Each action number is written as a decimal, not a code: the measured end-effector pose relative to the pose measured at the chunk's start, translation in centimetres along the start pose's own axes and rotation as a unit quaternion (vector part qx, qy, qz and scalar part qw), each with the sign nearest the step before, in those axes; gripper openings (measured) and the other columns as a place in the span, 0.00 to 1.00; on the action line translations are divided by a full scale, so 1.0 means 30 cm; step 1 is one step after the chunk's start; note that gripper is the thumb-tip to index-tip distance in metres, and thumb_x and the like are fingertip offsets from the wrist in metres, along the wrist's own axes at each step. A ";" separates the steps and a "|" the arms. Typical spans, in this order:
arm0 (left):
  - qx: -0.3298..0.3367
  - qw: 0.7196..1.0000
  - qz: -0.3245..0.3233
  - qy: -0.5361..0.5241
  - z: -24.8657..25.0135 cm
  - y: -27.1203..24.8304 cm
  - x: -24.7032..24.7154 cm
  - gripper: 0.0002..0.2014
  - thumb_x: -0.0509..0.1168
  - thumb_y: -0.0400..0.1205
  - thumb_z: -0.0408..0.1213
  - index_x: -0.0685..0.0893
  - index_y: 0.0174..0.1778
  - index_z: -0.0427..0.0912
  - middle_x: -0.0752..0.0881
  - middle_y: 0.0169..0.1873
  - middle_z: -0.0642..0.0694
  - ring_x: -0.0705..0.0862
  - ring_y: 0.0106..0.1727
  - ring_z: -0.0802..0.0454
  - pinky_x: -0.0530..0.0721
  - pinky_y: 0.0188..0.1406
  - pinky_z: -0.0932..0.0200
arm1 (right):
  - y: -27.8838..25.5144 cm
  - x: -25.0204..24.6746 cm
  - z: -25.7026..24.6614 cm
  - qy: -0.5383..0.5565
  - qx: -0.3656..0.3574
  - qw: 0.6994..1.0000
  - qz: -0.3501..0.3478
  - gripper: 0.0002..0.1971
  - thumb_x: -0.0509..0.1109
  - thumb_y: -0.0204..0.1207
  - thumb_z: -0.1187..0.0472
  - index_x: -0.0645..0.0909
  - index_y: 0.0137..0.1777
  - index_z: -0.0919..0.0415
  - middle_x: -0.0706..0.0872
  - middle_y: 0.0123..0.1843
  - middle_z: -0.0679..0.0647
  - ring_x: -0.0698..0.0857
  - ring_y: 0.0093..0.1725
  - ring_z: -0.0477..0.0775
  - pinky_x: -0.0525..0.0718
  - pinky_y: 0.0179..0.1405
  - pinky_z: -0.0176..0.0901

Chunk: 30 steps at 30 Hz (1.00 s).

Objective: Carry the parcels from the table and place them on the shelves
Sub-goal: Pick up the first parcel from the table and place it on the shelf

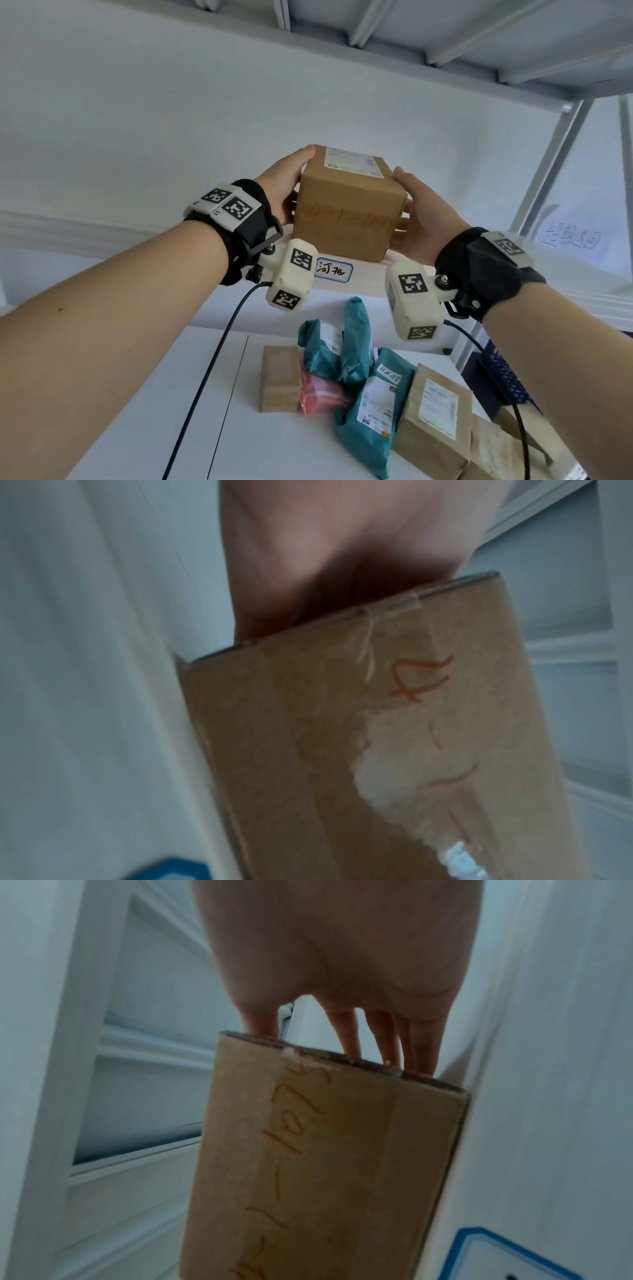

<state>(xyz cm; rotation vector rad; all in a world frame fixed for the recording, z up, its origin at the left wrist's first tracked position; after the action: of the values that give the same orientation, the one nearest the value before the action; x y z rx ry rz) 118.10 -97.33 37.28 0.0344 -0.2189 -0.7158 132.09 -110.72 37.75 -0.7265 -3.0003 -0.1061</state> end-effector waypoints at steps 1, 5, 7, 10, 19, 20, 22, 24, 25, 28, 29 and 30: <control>-0.001 1.000 0.003 -0.003 -0.003 0.000 0.000 0.30 0.57 0.79 0.63 0.81 0.72 0.51 0.82 0.69 0.42 0.82 0.60 0.42 0.85 0.57 0.47 | 0.003 -0.001 -0.001 0.000 -0.003 1.000 -0.002 0.14 0.68 0.75 0.42 0.84 0.47 0.52 0.81 0.39 0.50 0.82 0.36 0.53 0.84 0.37 0.43; -0.013 1.000 0.023 -0.007 -0.010 -0.002 -0.004 0.32 0.56 0.79 0.65 0.77 0.75 0.52 0.83 0.67 0.43 0.85 0.59 0.43 0.87 0.48 0.50 | 0.012 -0.002 -0.010 -0.001 -0.007 1.000 -0.008 0.13 0.68 0.76 0.43 0.86 0.47 0.52 0.84 0.34 0.49 0.83 0.35 0.52 0.83 0.36 0.43; -0.011 1.000 0.021 0.001 -0.010 -0.006 -0.003 0.33 0.57 0.79 0.66 0.74 0.78 0.54 0.82 0.69 0.44 0.86 0.60 0.43 0.87 0.49 0.49 | 0.013 -0.001 -0.010 -0.009 -0.003 1.000 -0.019 0.18 0.69 0.74 0.42 0.86 0.57 0.51 0.84 0.38 0.51 0.84 0.37 0.53 0.84 0.37 0.43; 0.006 1.000 0.018 -0.001 -0.005 -0.004 -0.002 0.31 0.58 0.80 0.63 0.74 0.76 0.51 0.86 0.57 0.44 0.87 0.49 0.45 0.89 0.43 0.53 | 0.015 -0.003 -0.011 -0.018 -0.014 0.999 -0.041 0.23 0.72 0.71 0.43 0.83 0.65 0.50 0.84 0.44 0.51 0.85 0.42 0.53 0.84 0.37 0.43; -0.001 0.996 0.080 0.049 0.019 0.013 0.031 0.07 0.61 0.79 0.44 0.74 0.39 0.46 0.73 0.31 0.49 0.75 0.32 0.51 0.74 0.33 0.59 | 0.041 0.019 -0.007 -0.041 -0.009 0.999 -0.008 0.16 0.69 0.74 0.46 0.80 0.60 0.50 0.82 0.50 0.50 0.82 0.50 0.53 0.82 0.50 0.48; -0.003 0.994 0.088 0.057 0.020 0.015 0.031 0.08 0.61 0.80 0.44 0.74 0.37 0.47 0.73 0.31 0.49 0.75 0.32 0.51 0.74 0.33 0.59 | 0.044 0.021 -0.007 -0.040 -0.007 0.999 -0.004 0.16 0.69 0.74 0.46 0.80 0.59 0.50 0.82 0.52 0.50 0.82 0.52 0.54 0.83 0.52 0.48; -0.005 0.993 0.097 0.072 0.021 0.019 0.032 0.09 0.61 0.80 0.44 0.74 0.37 0.47 0.73 0.30 0.49 0.75 0.31 0.52 0.74 0.32 0.60 | 0.051 0.022 -0.006 -0.044 -0.001 0.999 0.001 0.15 0.69 0.74 0.46 0.80 0.57 0.50 0.82 0.55 0.51 0.82 0.55 0.55 0.83 0.57 0.50; -0.006 0.991 0.103 0.084 0.022 0.020 0.033 0.10 0.60 0.81 0.45 0.73 0.36 0.47 0.73 0.30 0.50 0.75 0.31 0.52 0.75 0.32 0.60 | 0.056 0.018 -0.007 -0.052 0.002 0.999 0.002 0.14 0.69 0.74 0.45 0.79 0.56 0.50 0.82 0.57 0.52 0.82 0.57 0.56 0.82 0.59 0.52; -0.008 0.990 0.110 0.089 0.024 0.013 0.035 0.11 0.60 0.82 0.46 0.73 0.36 0.47 0.73 0.30 0.49 0.75 0.32 0.52 0.75 0.32 0.60 | 0.055 0.016 -0.008 -0.055 0.004 0.998 0.001 0.14 0.70 0.74 0.45 0.79 0.55 0.50 0.82 0.58 0.52 0.82 0.57 0.56 0.82 0.58 0.52; -0.014 0.988 0.126 0.093 0.036 -0.005 0.034 0.13 0.59 0.81 0.53 0.77 0.45 0.47 0.75 0.38 0.48 0.76 0.41 0.50 0.80 0.43 0.57 | 0.046 0.010 -0.011 -0.061 0.006 0.998 -0.008 0.15 0.70 0.73 0.43 0.79 0.54 0.50 0.82 0.63 0.53 0.82 0.63 0.57 0.81 0.62 0.54; -0.012 0.986 0.132 0.098 0.044 -0.013 0.032 0.17 0.60 0.78 0.56 0.78 0.52 0.46 0.75 0.45 0.46 0.75 0.46 0.48 0.80 0.53 0.55 | 0.042 0.008 -0.013 -0.067 0.003 0.998 -0.009 0.18 0.70 0.72 0.42 0.78 0.58 0.49 0.81 0.67 0.53 0.80 0.67 0.58 0.79 0.67 0.57; -0.009 0.985 0.140 0.105 0.054 -0.023 0.032 0.23 0.61 0.76 0.59 0.77 0.59 0.47 0.74 0.50 0.45 0.74 0.51 0.47 0.78 0.63 0.52 | 0.037 0.005 -0.018 -0.074 -0.006 0.997 -0.001 0.23 0.71 0.71 0.40 0.78 0.63 0.50 0.79 0.69 0.53 0.78 0.69 0.59 0.76 0.70 0.59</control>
<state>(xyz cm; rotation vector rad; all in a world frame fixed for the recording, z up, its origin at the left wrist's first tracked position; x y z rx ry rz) 118.02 -98.42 38.97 0.0599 -0.0132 -0.4299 132.50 -109.71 38.35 -0.7666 -3.1437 -0.0744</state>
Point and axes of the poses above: each hand's wrist, its own y-axis towards the middle knuckle, its own x-axis out of the palm, z = x × y, the point moved 3 cm from there along y, towards the middle knuckle
